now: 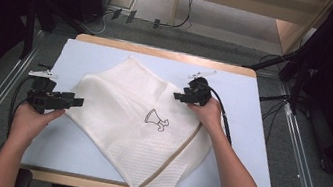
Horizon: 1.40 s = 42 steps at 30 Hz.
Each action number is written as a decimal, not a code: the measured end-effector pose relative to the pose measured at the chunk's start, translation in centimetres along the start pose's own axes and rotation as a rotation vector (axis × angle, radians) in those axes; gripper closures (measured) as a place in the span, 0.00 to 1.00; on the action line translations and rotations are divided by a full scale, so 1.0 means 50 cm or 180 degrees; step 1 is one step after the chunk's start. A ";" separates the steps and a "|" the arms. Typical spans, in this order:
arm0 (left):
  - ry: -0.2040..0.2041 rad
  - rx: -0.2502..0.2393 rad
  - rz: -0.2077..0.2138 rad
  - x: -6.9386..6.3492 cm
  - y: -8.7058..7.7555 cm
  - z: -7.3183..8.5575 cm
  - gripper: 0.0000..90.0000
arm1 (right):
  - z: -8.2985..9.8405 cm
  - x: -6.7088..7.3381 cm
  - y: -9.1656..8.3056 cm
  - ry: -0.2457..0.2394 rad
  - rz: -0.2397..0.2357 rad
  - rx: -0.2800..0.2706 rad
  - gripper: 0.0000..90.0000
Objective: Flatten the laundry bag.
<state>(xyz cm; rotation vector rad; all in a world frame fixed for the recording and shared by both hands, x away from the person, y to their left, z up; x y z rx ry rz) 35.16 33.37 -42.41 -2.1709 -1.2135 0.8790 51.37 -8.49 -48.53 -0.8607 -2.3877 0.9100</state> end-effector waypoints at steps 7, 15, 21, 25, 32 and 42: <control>0.0009 0.0004 0.0003 -0.001 0.001 0.000 0.50 | 0.012 -0.002 0.001 -0.0009 0.0112 0.0073 0.89; 0.0019 -0.0006 0.0016 -0.004 0.007 -0.004 0.50 | 0.014 -0.018 -0.012 0.0112 0.0139 0.0059 0.97; 0.0065 0.0048 0.0025 -0.013 0.020 -0.008 0.51 | 0.038 -0.085 -0.053 0.0506 0.0182 -0.0077 0.97; 0.0081 0.0064 0.0029 -0.019 0.034 -0.011 0.52 | 0.063 -0.124 -0.079 0.0571 0.0362 -0.0085 0.96; 0.0147 0.0177 0.0008 -0.044 0.079 -0.012 0.53 | 0.104 -0.168 -0.125 0.0774 0.0600 -0.0165 0.95; 0.0044 0.0448 -0.0071 -0.079 0.163 -0.005 0.57 | 0.118 -0.165 -0.130 0.0802 0.0599 -0.0205 0.92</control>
Point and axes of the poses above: each handheld gripper's, and its own axes: y roughly forward along the jaws, z roughly out of its underside, x roughly to its left, the point moved 3 cm from there along y, roughly forward along the jaws, and after that the axes turned 2 degrees about -z, right-handed, at the moved point
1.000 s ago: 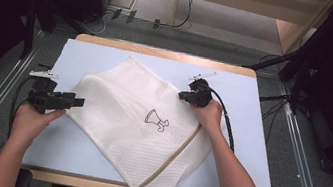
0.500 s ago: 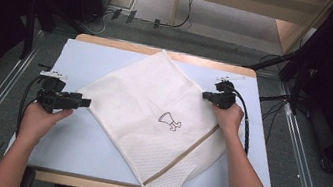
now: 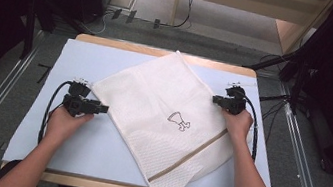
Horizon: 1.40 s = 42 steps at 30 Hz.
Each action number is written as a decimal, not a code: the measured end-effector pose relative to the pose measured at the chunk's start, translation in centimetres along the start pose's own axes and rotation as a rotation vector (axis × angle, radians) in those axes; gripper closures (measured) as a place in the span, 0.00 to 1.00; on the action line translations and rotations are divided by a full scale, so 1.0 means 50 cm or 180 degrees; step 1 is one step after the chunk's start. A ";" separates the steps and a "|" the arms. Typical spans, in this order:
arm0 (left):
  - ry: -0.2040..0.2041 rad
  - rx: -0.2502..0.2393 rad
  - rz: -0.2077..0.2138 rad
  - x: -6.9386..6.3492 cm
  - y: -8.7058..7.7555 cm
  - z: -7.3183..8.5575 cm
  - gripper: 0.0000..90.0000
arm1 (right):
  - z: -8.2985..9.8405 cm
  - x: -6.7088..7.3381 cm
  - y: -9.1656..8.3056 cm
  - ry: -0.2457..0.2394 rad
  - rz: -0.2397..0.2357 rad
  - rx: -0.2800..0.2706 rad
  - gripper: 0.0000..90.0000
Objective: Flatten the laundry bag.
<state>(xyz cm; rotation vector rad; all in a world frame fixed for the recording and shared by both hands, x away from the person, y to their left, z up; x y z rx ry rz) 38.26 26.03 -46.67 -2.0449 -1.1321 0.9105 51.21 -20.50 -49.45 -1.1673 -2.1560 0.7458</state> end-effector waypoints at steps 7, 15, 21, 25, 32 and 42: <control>0.0013 -0.0067 -0.0147 -0.017 0.026 -0.003 0.57 | 0.004 0.003 0.000 -0.0014 -0.0001 0.0003 0.93; 0.0198 -0.0168 -0.0284 -0.040 0.045 -0.004 0.83 | 0.005 0.005 0.001 -0.0013 -0.0009 0.0004 0.93; 0.0208 -0.0147 -0.0122 -0.041 0.052 -0.008 0.98 | 0.004 0.006 0.000 -0.0037 0.0006 0.0011 0.94; 0.0071 -0.0109 0.0078 -0.027 0.046 -0.013 0.99 | 0.004 0.008 -0.001 -0.0025 -0.0001 0.0019 0.94; 0.0083 -0.0173 0.0137 -0.010 0.022 -0.033 0.99 | 0.011 0.013 -0.015 -0.0013 -0.0069 0.0056 0.94; 0.0078 -0.0225 0.0117 0.045 0.007 -0.083 0.99 | 0.052 0.055 -0.052 -0.0136 -0.0222 0.0167 0.94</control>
Point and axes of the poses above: each handheld gripper's, and its own axes: y roughly forward along the jaws, z roughly out of its underside, x roughly to its left, the point moved 3 cm from there along y, roughly forward along the jaws, and after that the axes turned 2 degrees about -z, right-handed, at the moved point
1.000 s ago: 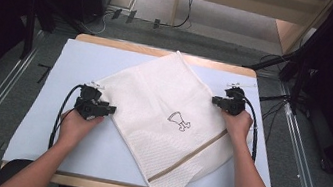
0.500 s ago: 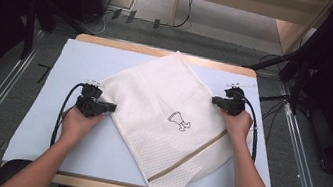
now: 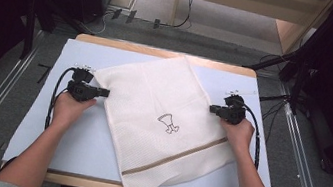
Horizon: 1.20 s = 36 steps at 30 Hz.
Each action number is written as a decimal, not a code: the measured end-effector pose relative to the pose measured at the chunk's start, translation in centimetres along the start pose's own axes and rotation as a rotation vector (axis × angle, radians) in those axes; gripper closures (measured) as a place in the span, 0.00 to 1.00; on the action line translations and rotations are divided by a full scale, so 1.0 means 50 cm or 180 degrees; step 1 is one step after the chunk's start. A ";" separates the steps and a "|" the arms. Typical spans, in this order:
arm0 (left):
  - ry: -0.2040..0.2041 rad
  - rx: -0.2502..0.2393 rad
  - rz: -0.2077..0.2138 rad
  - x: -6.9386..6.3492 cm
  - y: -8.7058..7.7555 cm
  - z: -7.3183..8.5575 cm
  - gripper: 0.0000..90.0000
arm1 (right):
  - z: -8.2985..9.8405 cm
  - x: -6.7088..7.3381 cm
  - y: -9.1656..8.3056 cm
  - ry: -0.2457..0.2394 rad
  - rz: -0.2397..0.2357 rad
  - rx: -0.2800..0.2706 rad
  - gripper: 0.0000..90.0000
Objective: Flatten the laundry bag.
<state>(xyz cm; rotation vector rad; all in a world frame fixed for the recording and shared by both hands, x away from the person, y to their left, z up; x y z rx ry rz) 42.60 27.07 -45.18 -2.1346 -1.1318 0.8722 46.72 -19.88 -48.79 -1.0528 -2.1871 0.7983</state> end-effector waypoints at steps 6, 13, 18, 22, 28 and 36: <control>-0.0005 0.0045 0.0043 0.029 0.018 -0.025 0.98 | 0.039 0.033 -0.021 -0.0077 -0.0087 0.0063 0.94; -0.0031 0.0074 0.0063 0.047 0.038 -0.043 0.98 | 0.080 0.073 -0.045 -0.0137 -0.0170 0.0106 0.93; -0.0063 0.0060 0.0080 0.047 0.049 -0.054 0.97 | 0.108 0.104 -0.058 -0.0260 -0.0174 0.0144 0.92; -0.0154 -0.0018 0.0116 0.048 0.044 -0.053 0.80 | 0.114 0.098 -0.063 -0.0292 -0.0175 0.0074 0.81; -0.0169 -0.0015 0.0054 0.043 0.026 -0.040 0.55 | 0.115 0.101 -0.083 -0.0331 -0.0125 -0.0044 0.69; -0.0032 0.0093 0.0017 -0.006 -0.010 0.011 0.51 | 0.133 0.107 -0.105 -0.0335 -0.0177 -0.0138 0.61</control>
Point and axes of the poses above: each handheld gripper's, and its own axes: y roughly forward along the jaws, z roughly out of its underside, x roughly to its left, the point moved 3 cm from there along y, roughly forward along the jaws, and after that the axes turned 2 degrees about -z, right-handed, at the moved point
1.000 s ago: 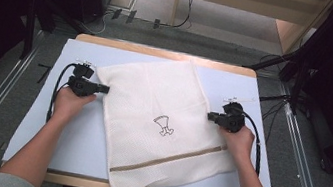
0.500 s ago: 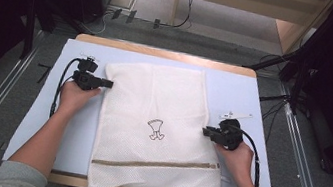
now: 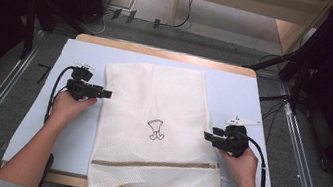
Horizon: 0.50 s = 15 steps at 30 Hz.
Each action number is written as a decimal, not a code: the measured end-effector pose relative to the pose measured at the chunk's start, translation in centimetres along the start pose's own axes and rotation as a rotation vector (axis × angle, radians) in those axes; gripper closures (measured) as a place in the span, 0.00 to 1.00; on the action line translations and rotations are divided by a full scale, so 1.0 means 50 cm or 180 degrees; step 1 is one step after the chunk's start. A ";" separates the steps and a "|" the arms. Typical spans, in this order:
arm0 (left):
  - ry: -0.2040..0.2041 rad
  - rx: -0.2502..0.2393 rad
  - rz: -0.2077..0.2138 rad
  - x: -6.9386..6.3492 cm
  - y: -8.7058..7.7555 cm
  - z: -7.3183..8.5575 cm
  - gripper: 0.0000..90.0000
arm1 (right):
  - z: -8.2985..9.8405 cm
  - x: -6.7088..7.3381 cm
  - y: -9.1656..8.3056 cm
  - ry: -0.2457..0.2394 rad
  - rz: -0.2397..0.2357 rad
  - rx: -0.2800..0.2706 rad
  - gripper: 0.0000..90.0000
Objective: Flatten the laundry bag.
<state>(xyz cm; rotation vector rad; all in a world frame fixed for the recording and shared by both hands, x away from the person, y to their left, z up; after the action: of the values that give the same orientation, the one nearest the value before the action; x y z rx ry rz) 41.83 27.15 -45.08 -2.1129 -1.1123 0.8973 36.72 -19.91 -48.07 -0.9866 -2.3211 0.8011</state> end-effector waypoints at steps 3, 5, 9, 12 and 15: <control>0.0026 0.0108 0.0045 -0.016 -0.004 0.025 0.51 | 0.000 0.002 -0.002 -0.0010 0.0011 0.0006 0.61; 0.0042 0.0125 0.0036 -0.019 -0.005 0.030 0.52 | 0.000 0.002 -0.002 -0.0011 0.0001 0.0002 0.61; 0.0015 0.0138 0.0038 -0.032 -0.012 0.054 0.52 | -0.002 -0.001 0.001 -0.0039 -0.0026 -0.0006 0.61; 0.0031 0.0229 0.0015 -0.042 -0.013 0.075 0.52 | -0.004 -0.007 0.020 -0.0123 -0.0050 0.0084 0.61; 0.0024 0.0257 -0.0004 -0.045 -0.011 0.084 0.52 | -0.004 -0.009 0.031 -0.0146 -0.0043 0.0167 0.61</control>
<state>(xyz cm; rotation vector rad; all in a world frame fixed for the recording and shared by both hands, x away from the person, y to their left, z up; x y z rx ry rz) 37.33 26.23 -46.55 -2.0482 -1.0558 0.9176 37.82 -19.32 -49.07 -0.9382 -2.3305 0.8833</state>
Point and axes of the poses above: each handheld gripper's, and its own axes: y roughly forward along the jaws, z roughly out of its underside, x roughly to its left, the point moved 3 cm from there along y, roughly forward along the jaws, and after that the axes turned 2 degrees about -z, right-handed, at the moved point
